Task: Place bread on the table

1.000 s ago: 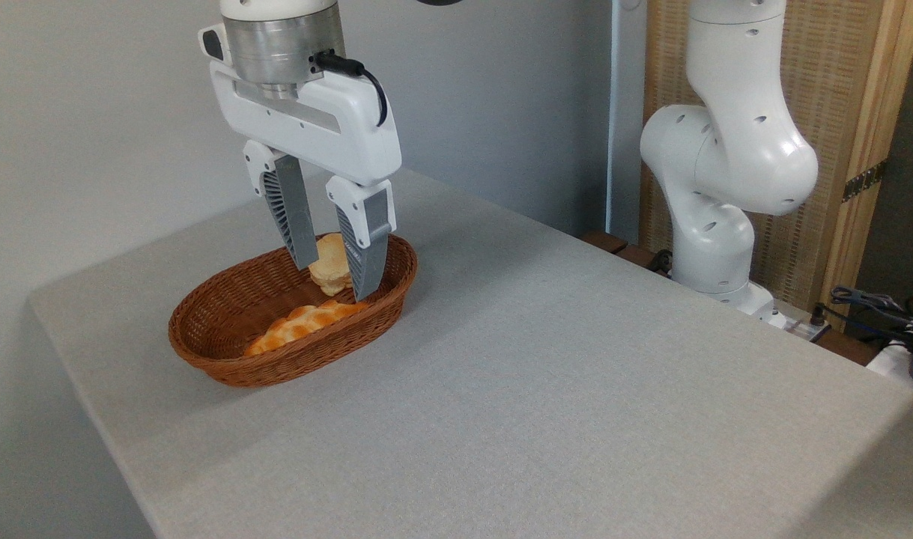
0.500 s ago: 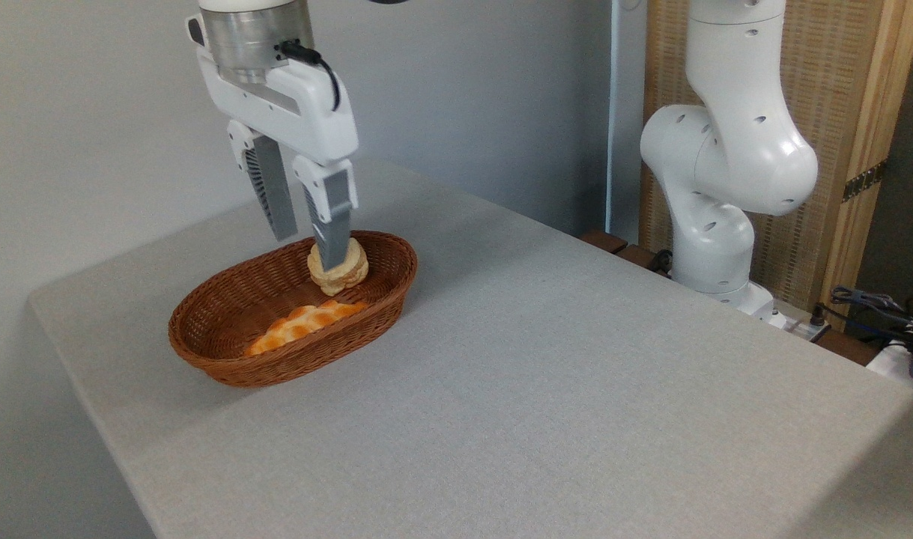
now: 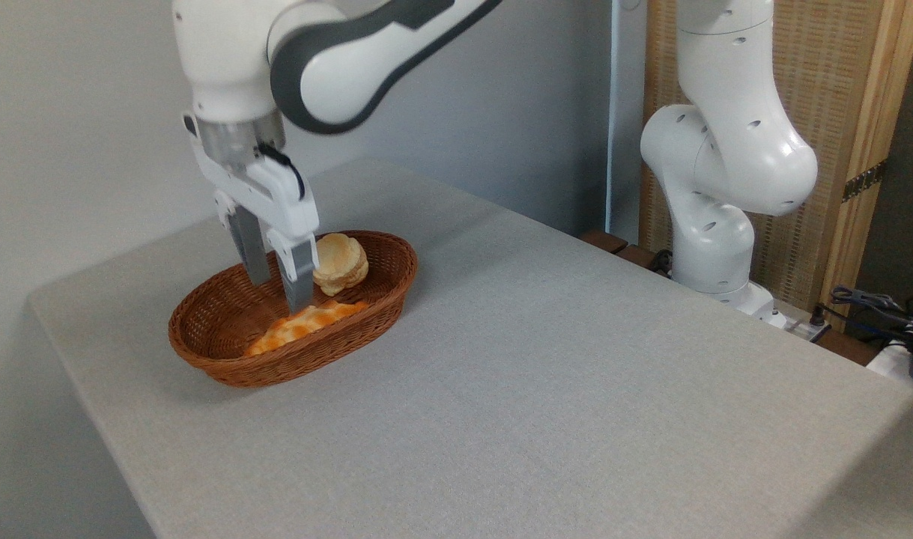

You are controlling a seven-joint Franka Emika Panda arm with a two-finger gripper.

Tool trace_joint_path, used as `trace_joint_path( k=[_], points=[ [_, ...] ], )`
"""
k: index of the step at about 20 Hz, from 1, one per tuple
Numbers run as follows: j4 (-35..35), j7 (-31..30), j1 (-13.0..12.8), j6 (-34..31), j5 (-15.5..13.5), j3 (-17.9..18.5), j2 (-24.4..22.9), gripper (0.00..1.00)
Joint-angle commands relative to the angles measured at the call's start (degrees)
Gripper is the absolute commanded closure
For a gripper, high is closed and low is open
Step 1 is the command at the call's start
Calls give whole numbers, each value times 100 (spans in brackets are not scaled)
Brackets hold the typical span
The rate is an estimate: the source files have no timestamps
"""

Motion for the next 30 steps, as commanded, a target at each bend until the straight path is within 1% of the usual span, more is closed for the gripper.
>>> trace_joint_path(
  k=[1,3,5,7,8,9,10,11,12,15,26,30],
  points=[
    [-159,-108,-1,136,303,-46,117,0],
    [-159,-99,-1,144,365,-90,223,0],
    [-159,-99,-1,145,724,-99,293,0],
    [-159,-108,-1,188,787,-177,364,0],
    [-176,-117,-1,310,787,-178,381,6],
    [-202,-117,-1,381,787,-178,399,26],
    [-202,-108,-1,460,787,-187,460,47],
    [-202,-108,-1,470,787,-187,469,56],
    [-202,-99,-1,470,778,-187,470,68],
    [-194,-73,8,444,752,-187,443,72],
    [-141,-55,17,329,752,-178,391,72],
    [-141,-47,17,329,752,-178,390,79]
  ],
)
